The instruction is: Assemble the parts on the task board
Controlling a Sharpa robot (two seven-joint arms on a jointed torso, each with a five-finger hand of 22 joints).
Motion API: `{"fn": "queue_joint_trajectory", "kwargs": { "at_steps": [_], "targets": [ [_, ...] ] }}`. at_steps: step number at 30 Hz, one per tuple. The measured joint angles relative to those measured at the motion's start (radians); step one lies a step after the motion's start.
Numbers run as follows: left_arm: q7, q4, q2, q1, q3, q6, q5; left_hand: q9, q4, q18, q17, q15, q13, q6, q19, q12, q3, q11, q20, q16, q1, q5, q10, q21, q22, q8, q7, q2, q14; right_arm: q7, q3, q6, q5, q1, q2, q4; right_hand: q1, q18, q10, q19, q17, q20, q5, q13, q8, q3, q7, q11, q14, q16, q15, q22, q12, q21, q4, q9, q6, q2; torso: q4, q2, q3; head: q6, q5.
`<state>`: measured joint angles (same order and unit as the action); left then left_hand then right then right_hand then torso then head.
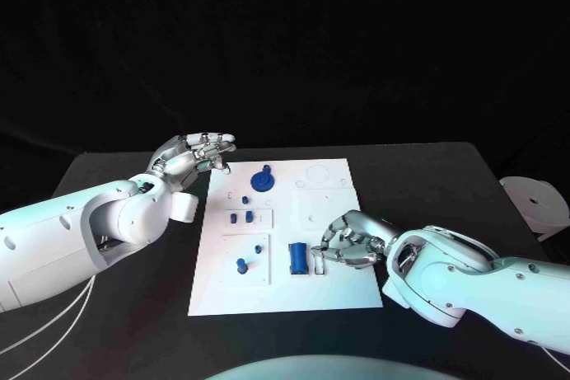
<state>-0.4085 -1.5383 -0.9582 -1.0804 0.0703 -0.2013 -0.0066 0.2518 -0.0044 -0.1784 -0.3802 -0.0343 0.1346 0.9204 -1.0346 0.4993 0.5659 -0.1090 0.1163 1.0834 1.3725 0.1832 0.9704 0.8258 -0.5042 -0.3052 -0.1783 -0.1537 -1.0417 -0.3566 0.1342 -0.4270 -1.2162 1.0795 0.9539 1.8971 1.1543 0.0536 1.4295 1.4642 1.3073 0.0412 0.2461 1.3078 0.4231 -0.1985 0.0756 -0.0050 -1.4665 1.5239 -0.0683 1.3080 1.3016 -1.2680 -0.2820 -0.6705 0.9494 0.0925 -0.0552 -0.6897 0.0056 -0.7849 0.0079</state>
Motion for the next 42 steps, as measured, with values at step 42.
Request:
{"fn": "queue_joint_trajectory", "kwargs": {
  "at_steps": [42],
  "targets": [
    [0.001,0.0,-0.003,0.003,0.0,0.009,0.0,0.001,-0.003,0.0,0.0,0.0,0.0,0.0,0.0,0.0,-0.003,-0.004,0.0,0.0,-0.004,0.0,-0.004,0.0,-0.001,0.0,0.0,0.004,0.0,-0.071,0.001,0.012,-0.208,-0.063,0.094,-0.045,0.074,0.0,0.0,0.0,0.001,0.008,-0.109,0.0,-0.064,0.007,0.012,0.022,0.004,0.01,0.011,-0.001,-0.003,-0.008,-0.008,0.017,0.007,0.049,-0.0067,0.004,-0.0002,0.003,-0.012]
  ]
}}
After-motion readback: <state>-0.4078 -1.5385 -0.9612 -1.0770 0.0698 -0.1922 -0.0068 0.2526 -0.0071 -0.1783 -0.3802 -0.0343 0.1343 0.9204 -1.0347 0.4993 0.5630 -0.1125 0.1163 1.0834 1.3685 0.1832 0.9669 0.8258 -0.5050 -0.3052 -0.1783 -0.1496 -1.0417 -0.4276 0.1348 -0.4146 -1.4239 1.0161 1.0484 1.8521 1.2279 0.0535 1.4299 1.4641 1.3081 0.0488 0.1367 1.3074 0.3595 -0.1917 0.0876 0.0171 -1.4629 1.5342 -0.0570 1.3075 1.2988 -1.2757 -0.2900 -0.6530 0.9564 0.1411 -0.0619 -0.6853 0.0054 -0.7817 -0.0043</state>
